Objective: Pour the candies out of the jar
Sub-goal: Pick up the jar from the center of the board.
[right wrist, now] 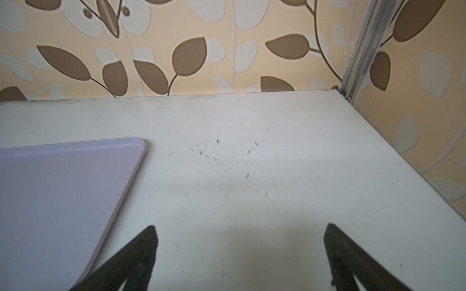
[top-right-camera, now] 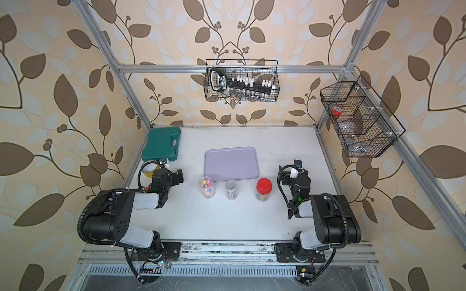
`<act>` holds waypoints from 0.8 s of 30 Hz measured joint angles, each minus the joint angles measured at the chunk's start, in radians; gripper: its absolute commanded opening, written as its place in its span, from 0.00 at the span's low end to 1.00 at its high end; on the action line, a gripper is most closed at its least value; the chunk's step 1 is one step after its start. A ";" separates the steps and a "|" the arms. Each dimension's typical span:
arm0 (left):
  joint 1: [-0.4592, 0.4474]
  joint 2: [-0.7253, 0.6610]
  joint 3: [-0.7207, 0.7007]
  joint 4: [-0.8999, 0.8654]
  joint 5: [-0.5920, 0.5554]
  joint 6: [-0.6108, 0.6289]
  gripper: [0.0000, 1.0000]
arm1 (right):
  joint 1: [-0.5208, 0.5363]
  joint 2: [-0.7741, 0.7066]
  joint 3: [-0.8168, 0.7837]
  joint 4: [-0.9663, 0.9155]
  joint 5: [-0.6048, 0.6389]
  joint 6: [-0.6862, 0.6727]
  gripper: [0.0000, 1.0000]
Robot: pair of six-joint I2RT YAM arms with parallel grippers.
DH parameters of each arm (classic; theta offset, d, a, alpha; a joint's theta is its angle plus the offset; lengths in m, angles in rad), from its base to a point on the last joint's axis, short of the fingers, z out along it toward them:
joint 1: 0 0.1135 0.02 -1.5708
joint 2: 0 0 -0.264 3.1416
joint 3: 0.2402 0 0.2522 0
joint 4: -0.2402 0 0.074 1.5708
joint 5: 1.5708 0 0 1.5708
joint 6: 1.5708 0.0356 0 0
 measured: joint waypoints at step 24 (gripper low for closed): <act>-0.005 -0.213 0.927 -0.946 0.186 -0.078 0.99 | 0.074 -0.332 0.664 -0.916 -0.038 0.163 0.99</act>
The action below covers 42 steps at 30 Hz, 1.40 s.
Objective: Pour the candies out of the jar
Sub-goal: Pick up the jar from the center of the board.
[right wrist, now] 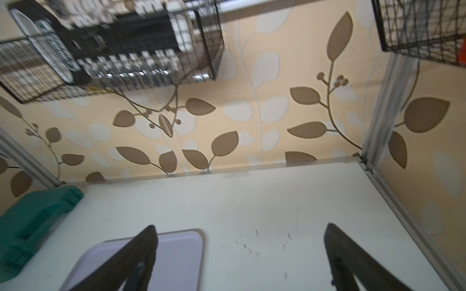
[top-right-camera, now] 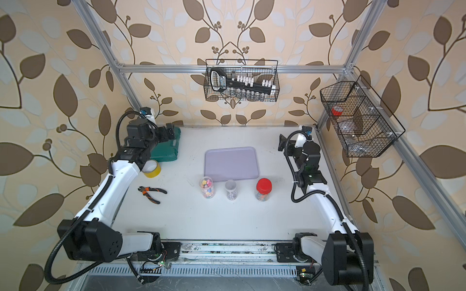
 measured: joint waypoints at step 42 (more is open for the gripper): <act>-0.203 0.195 -0.001 -0.355 0.127 0.031 0.99 | 0.410 0.054 0.214 -1.145 0.050 0.138 0.99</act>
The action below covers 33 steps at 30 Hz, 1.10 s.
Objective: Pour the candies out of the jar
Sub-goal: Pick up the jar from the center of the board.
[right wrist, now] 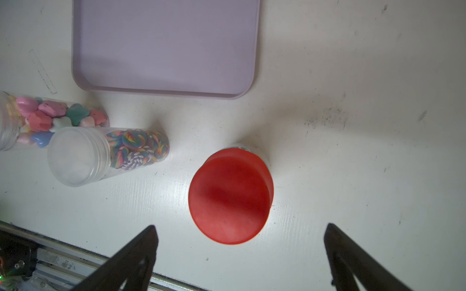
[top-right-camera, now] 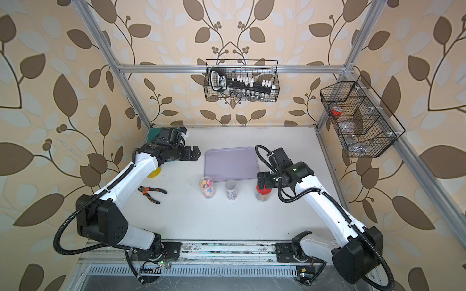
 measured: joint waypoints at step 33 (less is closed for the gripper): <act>-0.034 0.001 -0.005 -0.003 -0.004 0.002 0.99 | 0.029 0.127 -0.025 0.055 0.030 0.004 0.71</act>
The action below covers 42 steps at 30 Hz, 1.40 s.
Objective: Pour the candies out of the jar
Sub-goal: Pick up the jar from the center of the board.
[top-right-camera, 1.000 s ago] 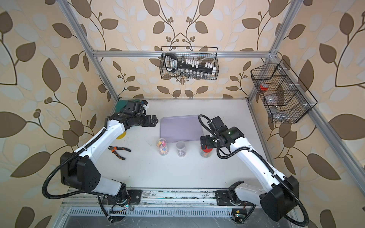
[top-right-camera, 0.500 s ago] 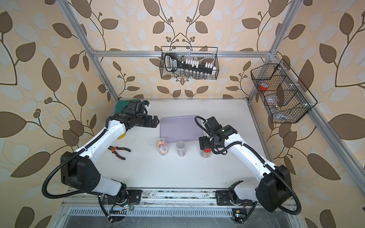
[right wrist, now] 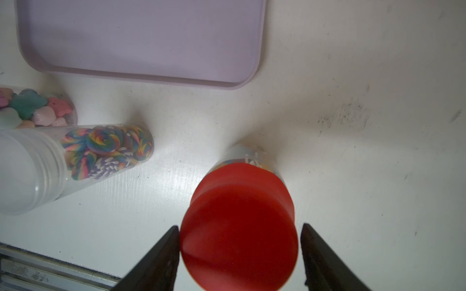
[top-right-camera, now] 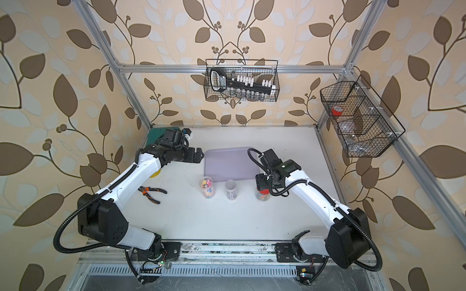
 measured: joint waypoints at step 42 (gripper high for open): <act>-0.006 -0.087 -0.188 0.198 0.535 0.187 0.99 | -0.206 0.249 0.607 -0.114 -0.394 -0.194 0.36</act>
